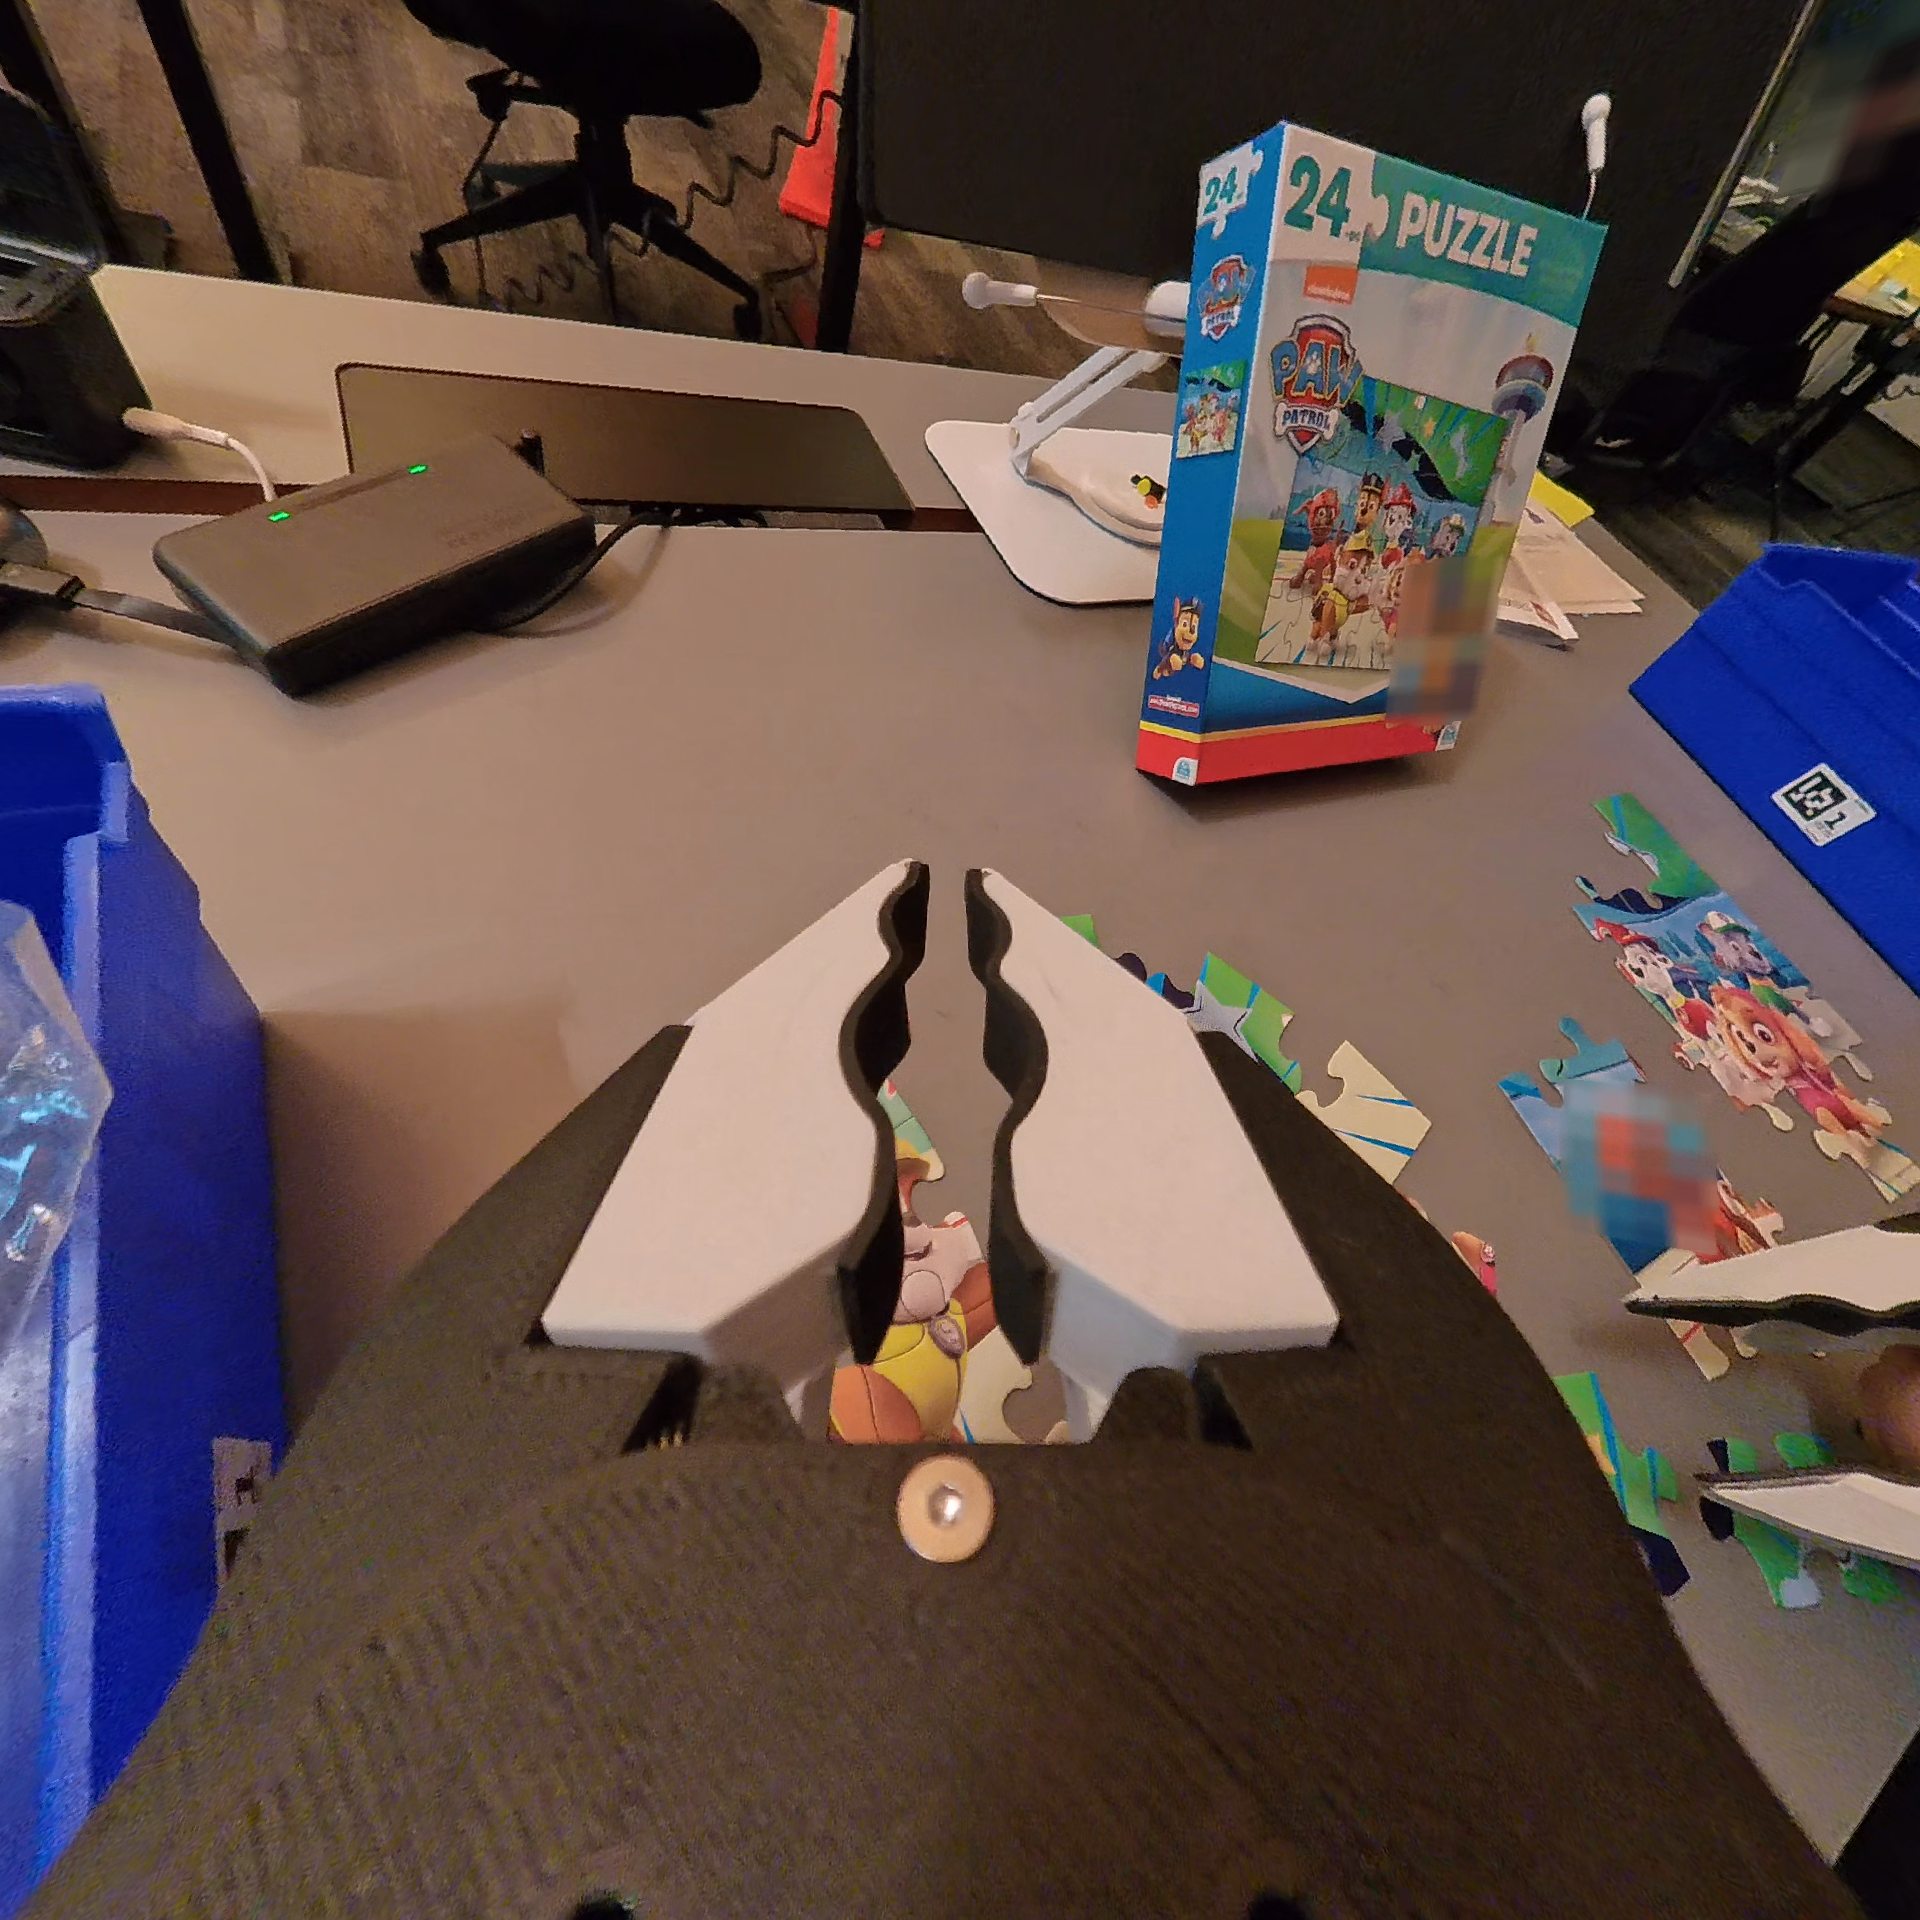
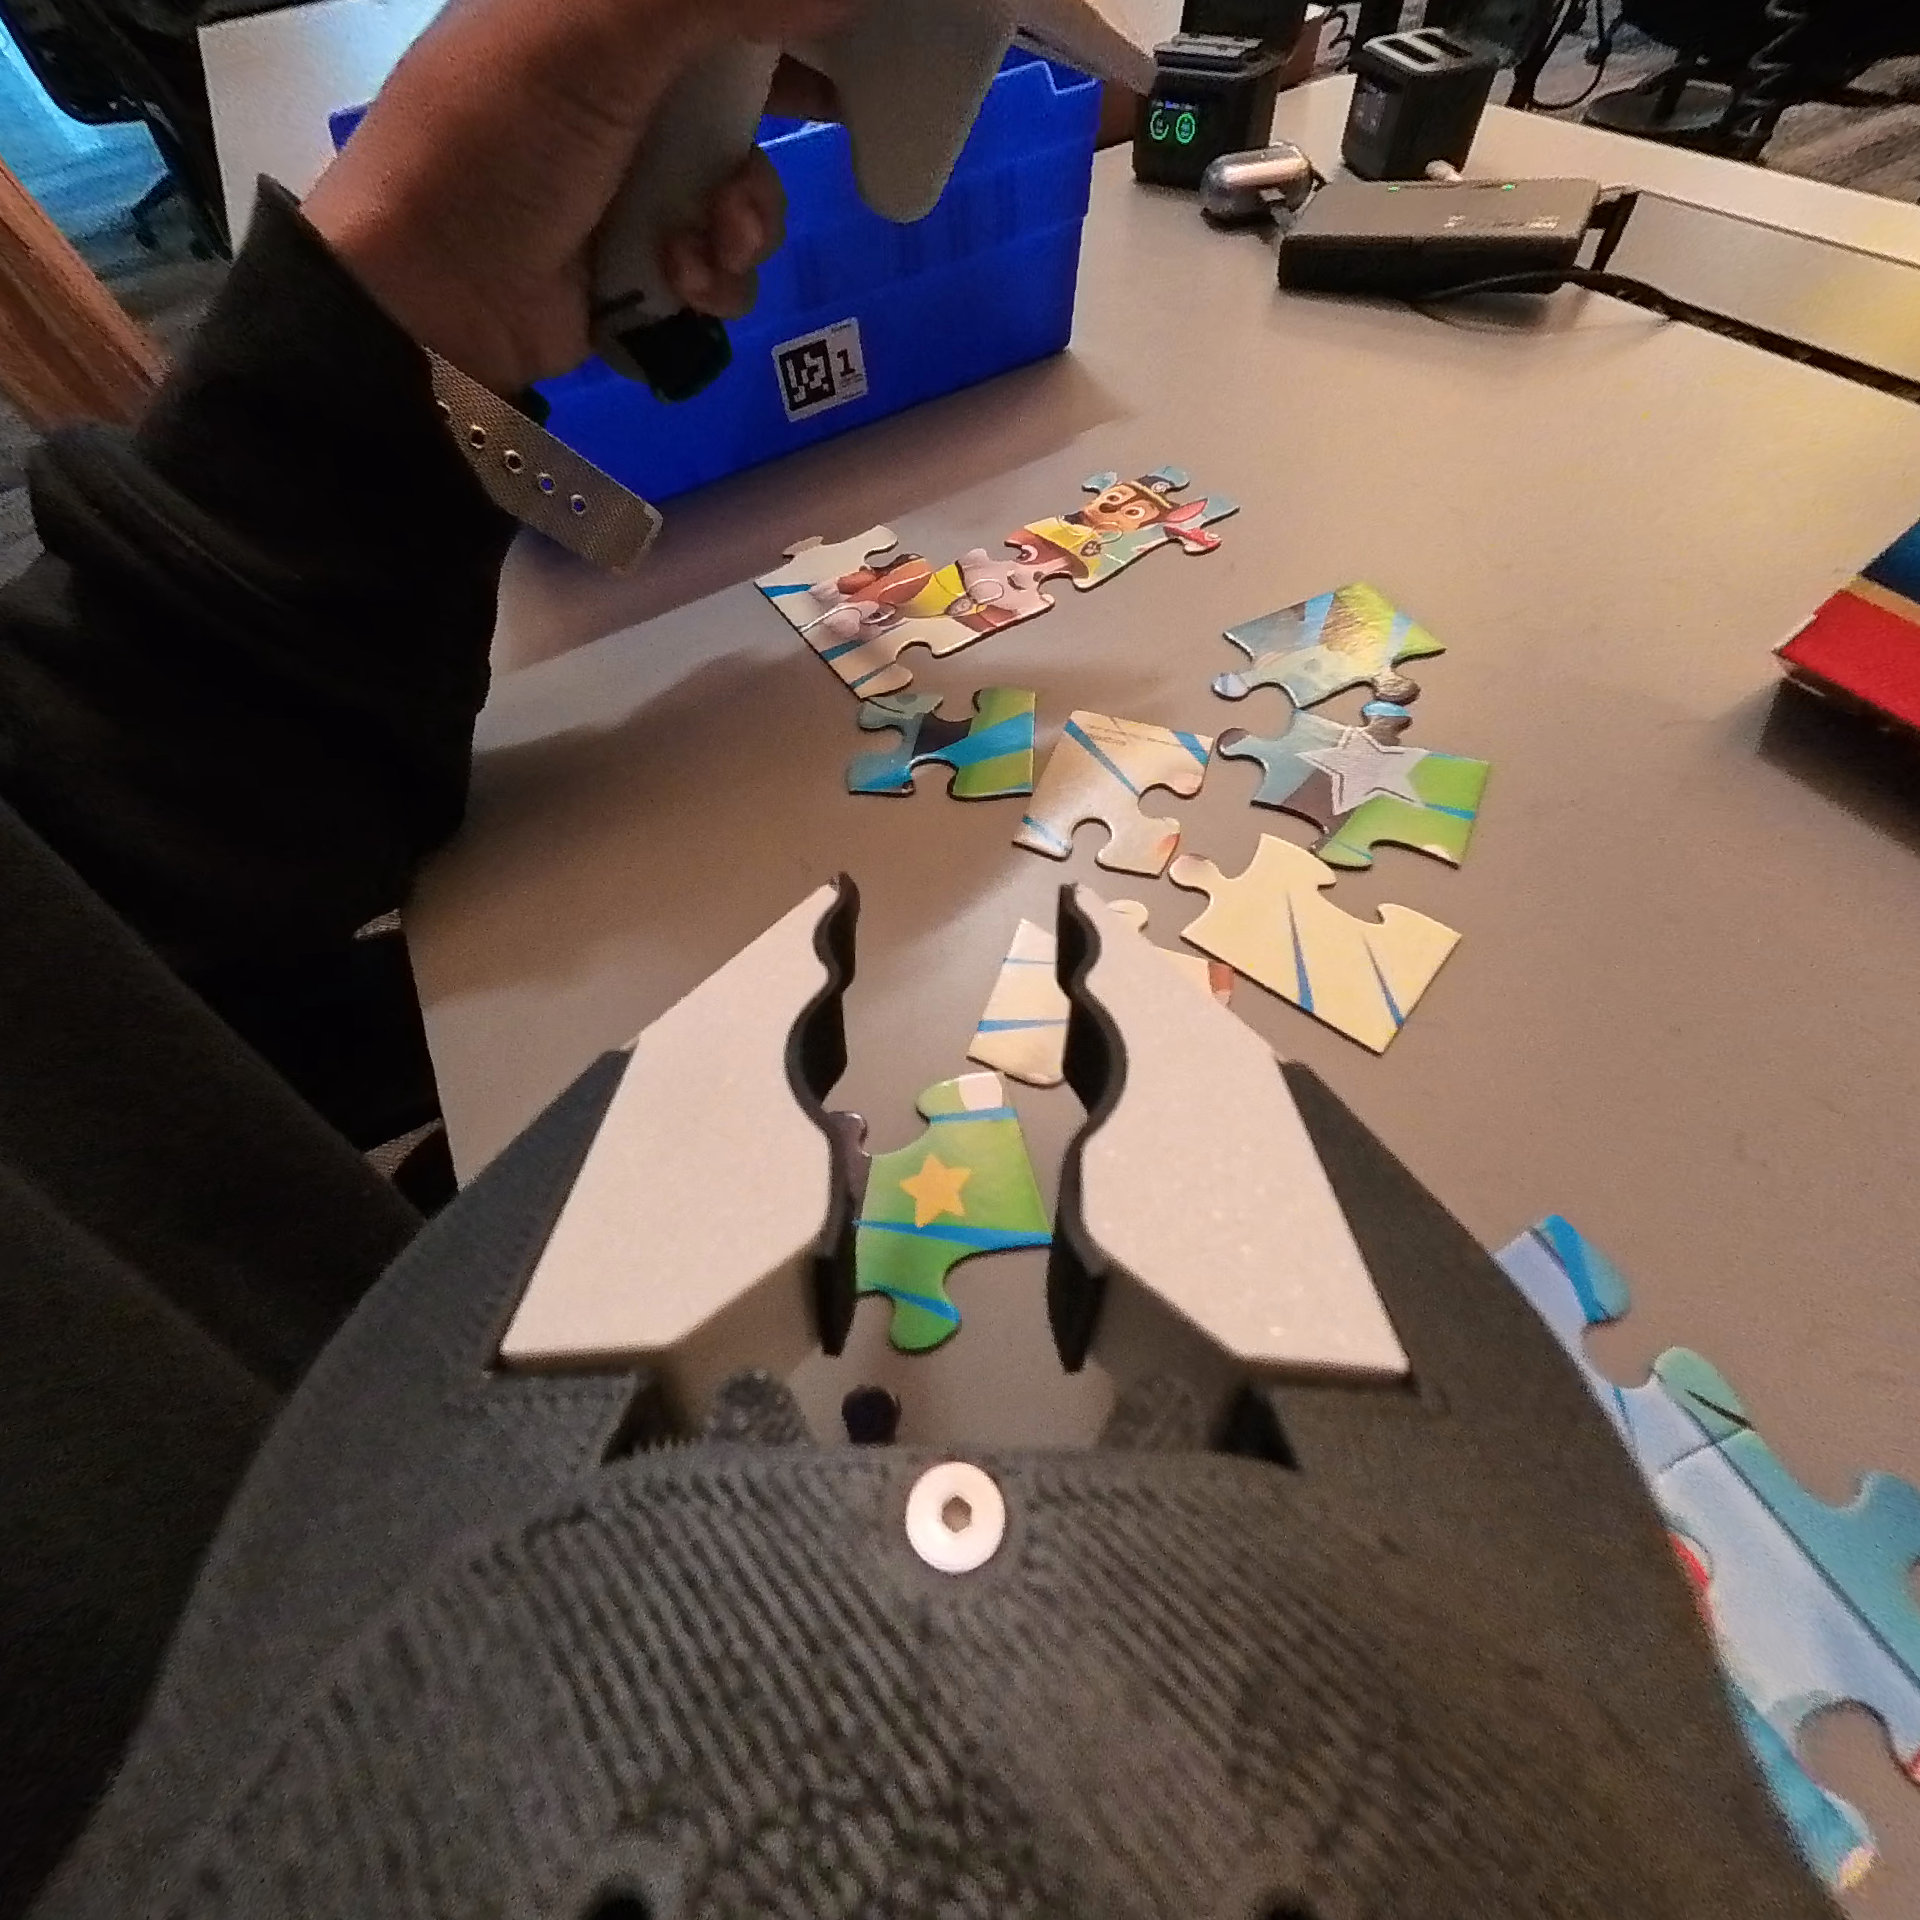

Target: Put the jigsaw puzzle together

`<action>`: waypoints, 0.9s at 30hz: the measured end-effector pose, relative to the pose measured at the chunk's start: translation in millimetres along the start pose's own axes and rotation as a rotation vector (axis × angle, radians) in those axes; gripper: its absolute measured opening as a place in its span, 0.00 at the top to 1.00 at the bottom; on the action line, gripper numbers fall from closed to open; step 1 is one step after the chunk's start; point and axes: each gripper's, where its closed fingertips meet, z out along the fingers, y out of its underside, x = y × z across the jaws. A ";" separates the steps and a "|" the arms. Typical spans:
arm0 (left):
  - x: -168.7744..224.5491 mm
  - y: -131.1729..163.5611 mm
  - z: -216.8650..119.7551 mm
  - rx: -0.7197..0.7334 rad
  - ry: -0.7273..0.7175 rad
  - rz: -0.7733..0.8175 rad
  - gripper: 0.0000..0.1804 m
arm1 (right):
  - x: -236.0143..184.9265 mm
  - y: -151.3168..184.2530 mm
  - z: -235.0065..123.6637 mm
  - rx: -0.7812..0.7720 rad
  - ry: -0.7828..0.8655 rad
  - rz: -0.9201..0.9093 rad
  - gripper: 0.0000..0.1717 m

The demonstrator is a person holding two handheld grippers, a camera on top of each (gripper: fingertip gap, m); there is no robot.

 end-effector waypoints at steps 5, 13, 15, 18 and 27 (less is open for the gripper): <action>5.0 0.1 2.5 -0.008 -0.001 0.020 0.96 | 0.2 1.4 -2.6 0.004 -0.002 0.009 0.78; 5.0 -0.9 1.7 -0.002 -0.002 0.021 0.96 | -2.4 0.9 -2.0 0.003 -0.004 0.002 0.78; 5.0 -1.0 1.4 0.000 0.000 0.019 0.96 | -3.1 1.0 -1.5 0.001 -0.004 -0.001 0.78; 5.2 -1.3 1.1 0.002 0.001 0.020 0.96 | -4.7 0.6 -0.9 0.001 -0.007 -0.002 0.78; 5.2 -0.6 1.9 -0.002 0.001 0.018 0.95 | -16.2 4.4 4.7 -0.016 -0.047 -0.010 0.79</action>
